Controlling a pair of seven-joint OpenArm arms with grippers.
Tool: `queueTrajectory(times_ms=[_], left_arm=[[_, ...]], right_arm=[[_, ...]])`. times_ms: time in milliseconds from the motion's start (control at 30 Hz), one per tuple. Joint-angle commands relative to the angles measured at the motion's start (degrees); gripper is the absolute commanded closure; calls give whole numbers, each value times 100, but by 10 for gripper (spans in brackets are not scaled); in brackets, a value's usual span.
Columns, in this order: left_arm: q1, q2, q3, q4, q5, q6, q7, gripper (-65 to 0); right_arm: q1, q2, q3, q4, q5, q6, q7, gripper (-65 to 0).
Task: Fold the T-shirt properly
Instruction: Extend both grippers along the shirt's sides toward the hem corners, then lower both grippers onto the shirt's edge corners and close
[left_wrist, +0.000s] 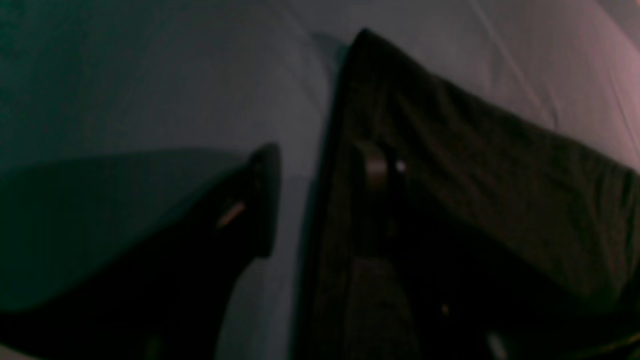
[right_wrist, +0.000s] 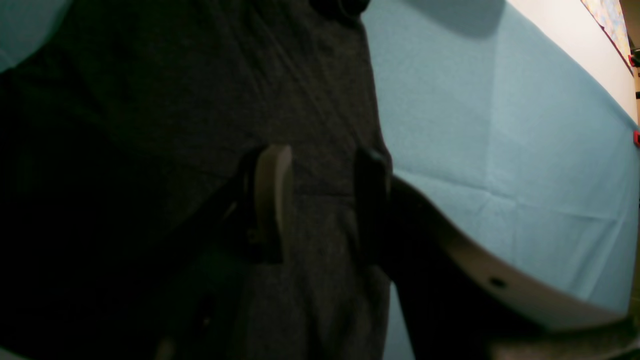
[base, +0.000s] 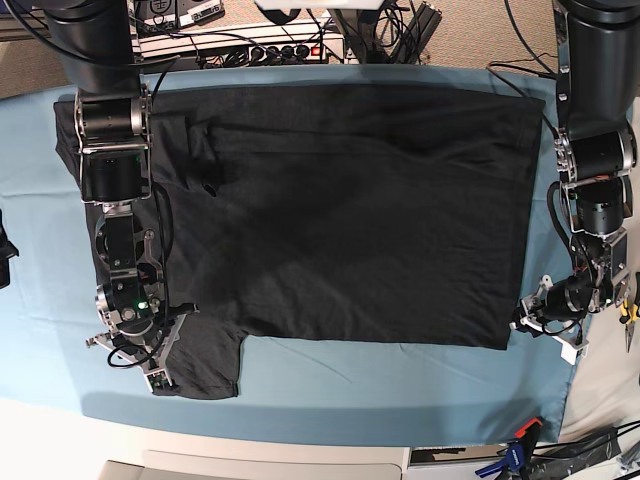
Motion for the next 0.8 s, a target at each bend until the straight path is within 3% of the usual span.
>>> queueTrajectory(times_ms=[0, 233, 767], left_arm=[[-197, -76, -31, 76, 15, -22, -103, -245], [-39, -57, -31, 72, 31, 50, -107, -245], [9, 385, -31, 72, 7, -2, -234, -245]], right_arm=[[192, 63, 24, 103, -28, -46, 98, -208], [192, 63, 24, 103, -28, -46, 96, -208], [192, 63, 24, 103, -28, -46, 33, -208]])
